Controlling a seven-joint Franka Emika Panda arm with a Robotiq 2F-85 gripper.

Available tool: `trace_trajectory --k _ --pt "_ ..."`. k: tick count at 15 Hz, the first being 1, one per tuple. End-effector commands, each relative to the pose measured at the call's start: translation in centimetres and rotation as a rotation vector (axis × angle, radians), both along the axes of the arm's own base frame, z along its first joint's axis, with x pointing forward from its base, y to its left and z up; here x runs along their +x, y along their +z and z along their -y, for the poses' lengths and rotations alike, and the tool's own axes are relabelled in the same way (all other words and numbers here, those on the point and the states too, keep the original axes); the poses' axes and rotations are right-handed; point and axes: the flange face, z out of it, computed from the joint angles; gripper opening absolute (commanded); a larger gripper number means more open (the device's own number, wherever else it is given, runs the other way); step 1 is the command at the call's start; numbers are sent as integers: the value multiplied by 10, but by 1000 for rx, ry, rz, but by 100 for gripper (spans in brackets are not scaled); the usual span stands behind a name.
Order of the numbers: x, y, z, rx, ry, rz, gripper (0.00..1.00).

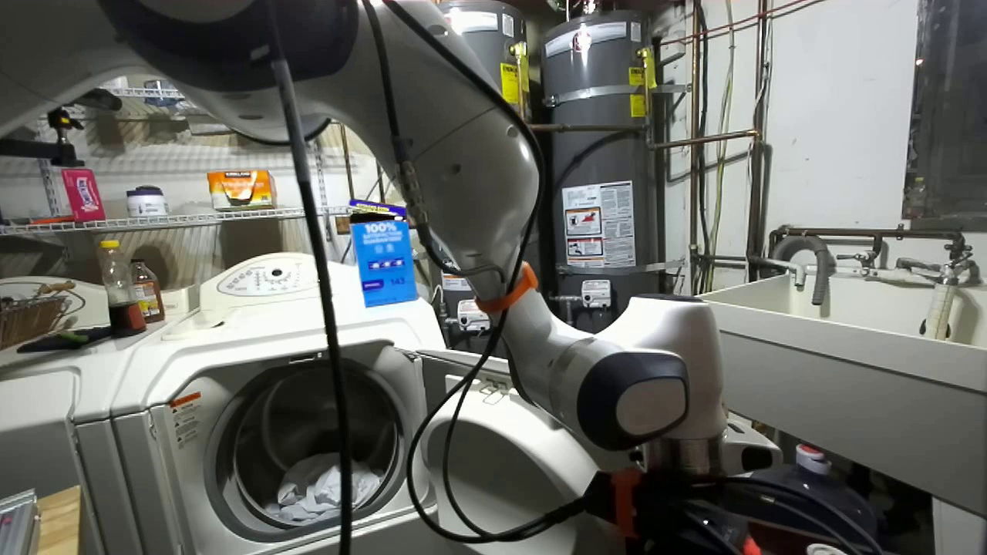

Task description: Get the pink object from the wooden tray and put it on the washing machine

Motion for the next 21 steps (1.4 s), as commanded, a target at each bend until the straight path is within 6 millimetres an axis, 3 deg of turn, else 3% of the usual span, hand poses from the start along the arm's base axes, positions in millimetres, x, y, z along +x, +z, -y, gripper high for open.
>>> trace_trajectory --k 1,2,3,5,8,11,13,15,16,17,20,21 --pt "-7 21 -9 78 63 30 0" --pt "-12 28 -11 95 93 28 0" --pt "-15 34 -12 108 113 32 25" --pt "-24 47 -12 121 144 27 31" --pt "-41 62 -5 122 163 13 53" --pt "-56 66 -5 137 190 -22 73" --pt "-64 67 -4 150 195 -40 80" --pt "-68 65 -2 157 186 -53 71" --pt "-70 63 -2 167 178 -52 50" --pt "-69 61 0 174 166 -50 49" --pt "-69 57 8 188 121 -35 28" --pt "-69 55 11 187 105 -38 26"
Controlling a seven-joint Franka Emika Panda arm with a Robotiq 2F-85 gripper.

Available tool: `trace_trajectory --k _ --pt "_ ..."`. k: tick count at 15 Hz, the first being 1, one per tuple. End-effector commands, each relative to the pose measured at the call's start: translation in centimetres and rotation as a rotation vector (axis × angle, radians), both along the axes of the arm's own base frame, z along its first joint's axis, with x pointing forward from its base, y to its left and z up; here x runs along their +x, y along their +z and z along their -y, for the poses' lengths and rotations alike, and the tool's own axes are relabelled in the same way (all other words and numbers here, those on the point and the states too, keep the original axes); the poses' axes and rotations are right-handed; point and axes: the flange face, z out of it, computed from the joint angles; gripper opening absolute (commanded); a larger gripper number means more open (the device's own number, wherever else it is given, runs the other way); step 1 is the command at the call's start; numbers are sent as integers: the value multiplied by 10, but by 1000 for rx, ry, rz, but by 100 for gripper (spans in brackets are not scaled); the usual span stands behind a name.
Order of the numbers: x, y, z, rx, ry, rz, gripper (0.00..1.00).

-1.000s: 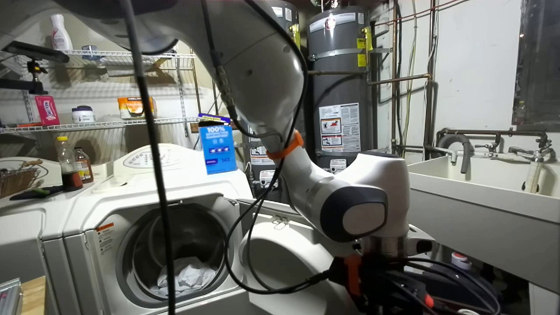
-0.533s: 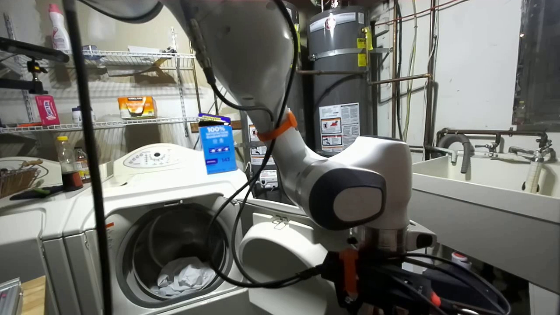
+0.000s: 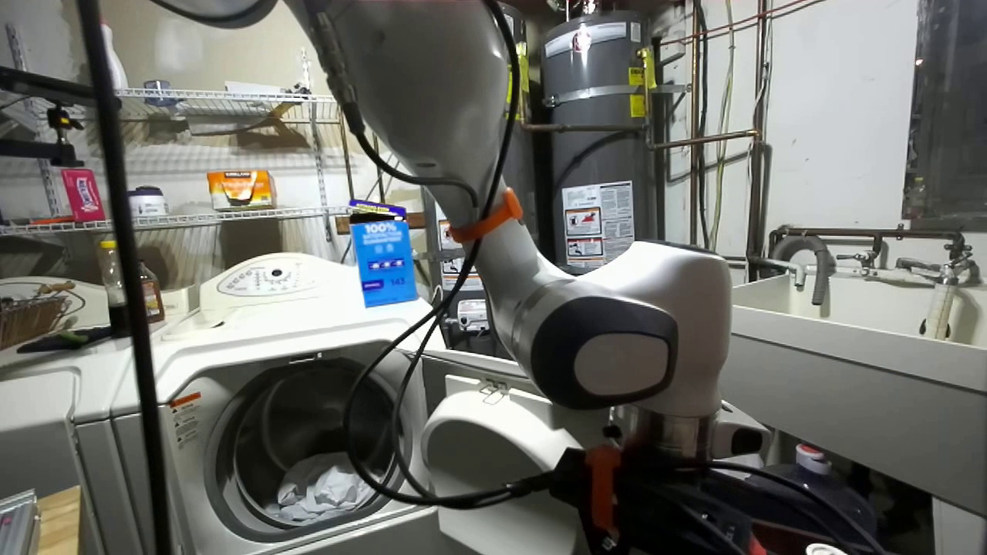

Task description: Get the pink object from the wooden tray and put it on the washing machine

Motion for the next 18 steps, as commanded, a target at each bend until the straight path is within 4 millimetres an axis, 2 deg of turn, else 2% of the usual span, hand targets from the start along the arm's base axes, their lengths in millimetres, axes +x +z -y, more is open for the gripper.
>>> trace_trajectory --k 1,2,4,5,6,7,8,9,10,14,15,18 --pt "-3 -3 9 29 -37 -1 26" --pt "-3 -5 11 24 -52 0 23" --pt "-1 -11 15 22 -70 -1 26" --pt "-1 -14 17 25 -73 -6 28" --pt "0 -17 18 26 -77 -5 35" --pt "1 -17 20 24 -81 -5 34" --pt "1 -20 21 23 -84 -5 39" --pt "3 -22 22 22 -87 -6 34" --pt "4 -23 24 20 -90 -4 35" --pt "9 -24 32 19 -103 0 22" --pt "10 -26 33 20 -103 -2 25" --pt "14 -32 33 24 -101 -13 23"
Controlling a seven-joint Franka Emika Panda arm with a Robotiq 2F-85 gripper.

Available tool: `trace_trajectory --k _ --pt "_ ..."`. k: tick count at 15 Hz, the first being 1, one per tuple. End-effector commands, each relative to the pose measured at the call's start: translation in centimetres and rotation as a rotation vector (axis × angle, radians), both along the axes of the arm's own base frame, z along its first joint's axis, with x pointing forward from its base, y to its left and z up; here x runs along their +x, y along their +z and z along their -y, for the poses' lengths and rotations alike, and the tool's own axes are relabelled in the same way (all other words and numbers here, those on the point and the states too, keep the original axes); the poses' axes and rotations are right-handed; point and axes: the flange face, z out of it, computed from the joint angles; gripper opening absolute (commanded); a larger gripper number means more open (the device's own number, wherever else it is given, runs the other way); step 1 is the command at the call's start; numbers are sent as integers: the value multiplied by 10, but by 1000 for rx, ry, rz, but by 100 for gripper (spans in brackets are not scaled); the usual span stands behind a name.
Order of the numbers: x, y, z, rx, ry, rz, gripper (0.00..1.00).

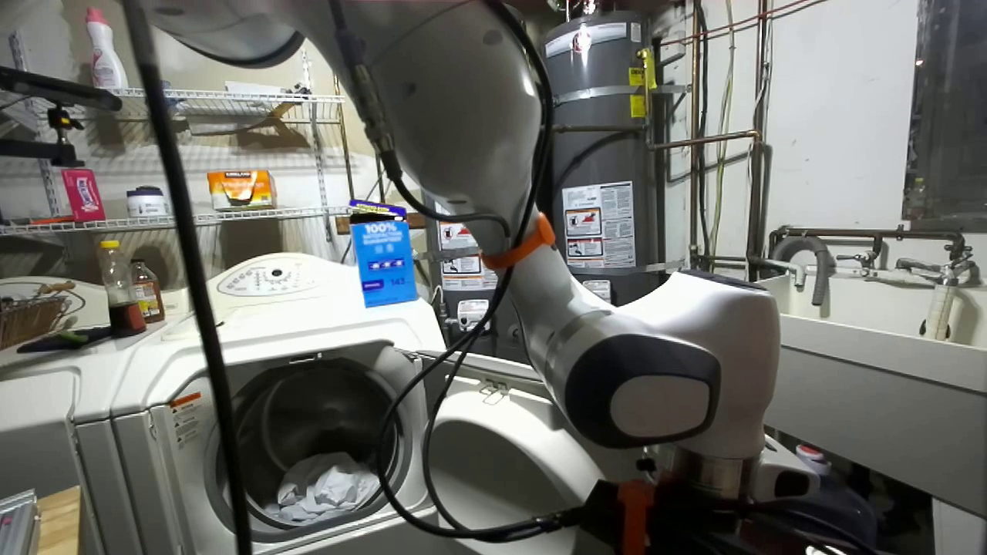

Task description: Get the pink object from the wooden tray and put it on the washing machine

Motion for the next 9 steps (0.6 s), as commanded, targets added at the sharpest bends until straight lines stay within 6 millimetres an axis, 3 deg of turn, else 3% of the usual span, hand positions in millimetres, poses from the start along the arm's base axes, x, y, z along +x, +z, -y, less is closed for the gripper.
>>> trace_trajectory --k 1,9 --pt "8 -9 3 18 -14 -20 23" --pt "13 -24 -2 33 -3 -44 18"
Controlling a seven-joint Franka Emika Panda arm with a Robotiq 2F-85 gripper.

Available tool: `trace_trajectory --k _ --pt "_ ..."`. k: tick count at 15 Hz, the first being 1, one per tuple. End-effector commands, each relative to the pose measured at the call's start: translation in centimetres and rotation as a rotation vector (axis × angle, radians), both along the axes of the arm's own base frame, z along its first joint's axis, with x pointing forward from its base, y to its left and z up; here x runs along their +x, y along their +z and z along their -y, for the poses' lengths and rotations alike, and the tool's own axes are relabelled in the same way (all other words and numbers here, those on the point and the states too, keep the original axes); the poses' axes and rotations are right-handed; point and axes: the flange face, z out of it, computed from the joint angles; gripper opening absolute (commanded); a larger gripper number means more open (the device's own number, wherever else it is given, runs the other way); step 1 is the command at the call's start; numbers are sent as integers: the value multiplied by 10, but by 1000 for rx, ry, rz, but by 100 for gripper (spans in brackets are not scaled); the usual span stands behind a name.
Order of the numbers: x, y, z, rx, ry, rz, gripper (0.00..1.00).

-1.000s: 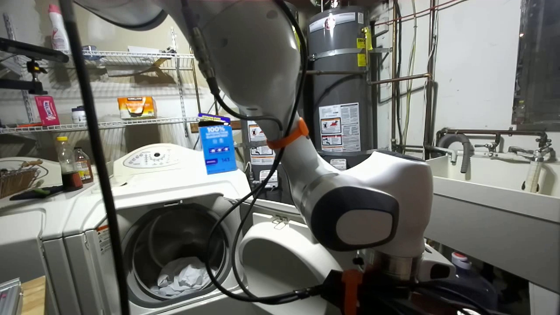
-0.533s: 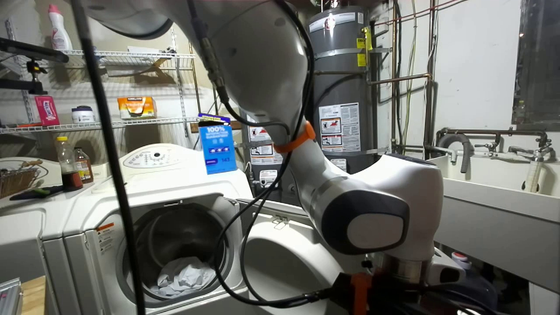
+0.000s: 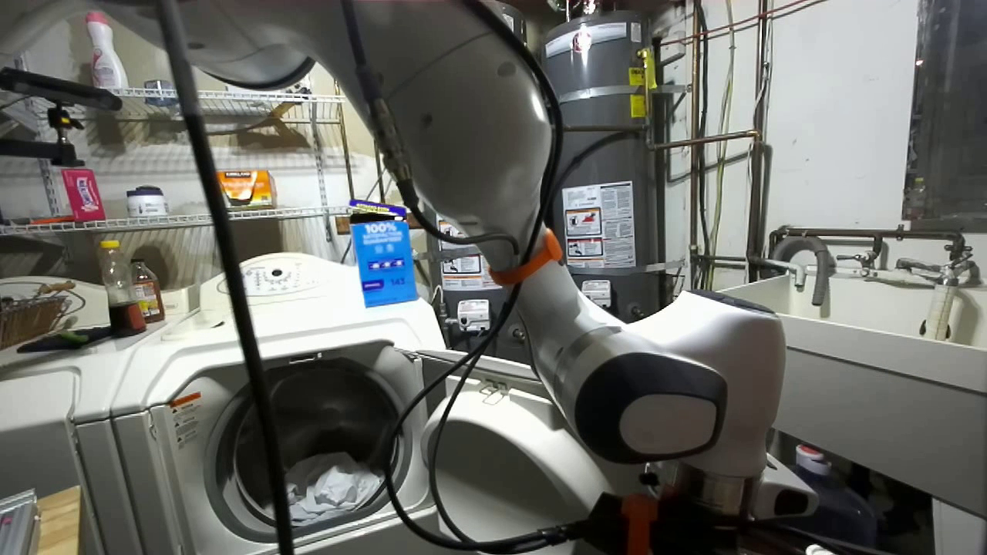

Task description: Get the pink object from the wooden tray and put it on the washing machine

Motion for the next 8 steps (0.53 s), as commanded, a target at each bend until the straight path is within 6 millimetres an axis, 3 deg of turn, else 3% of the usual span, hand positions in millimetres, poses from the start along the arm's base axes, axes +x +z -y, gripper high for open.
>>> trace_trajectory --k 1,3,4,8 --pt "8 -8 -2 15 -7 -21 17" --pt "10 -13 -5 23 -5 -29 12" --pt "11 -15 -6 27 -5 -32 2" --pt "12 -17 -4 19 -8 -35 1"
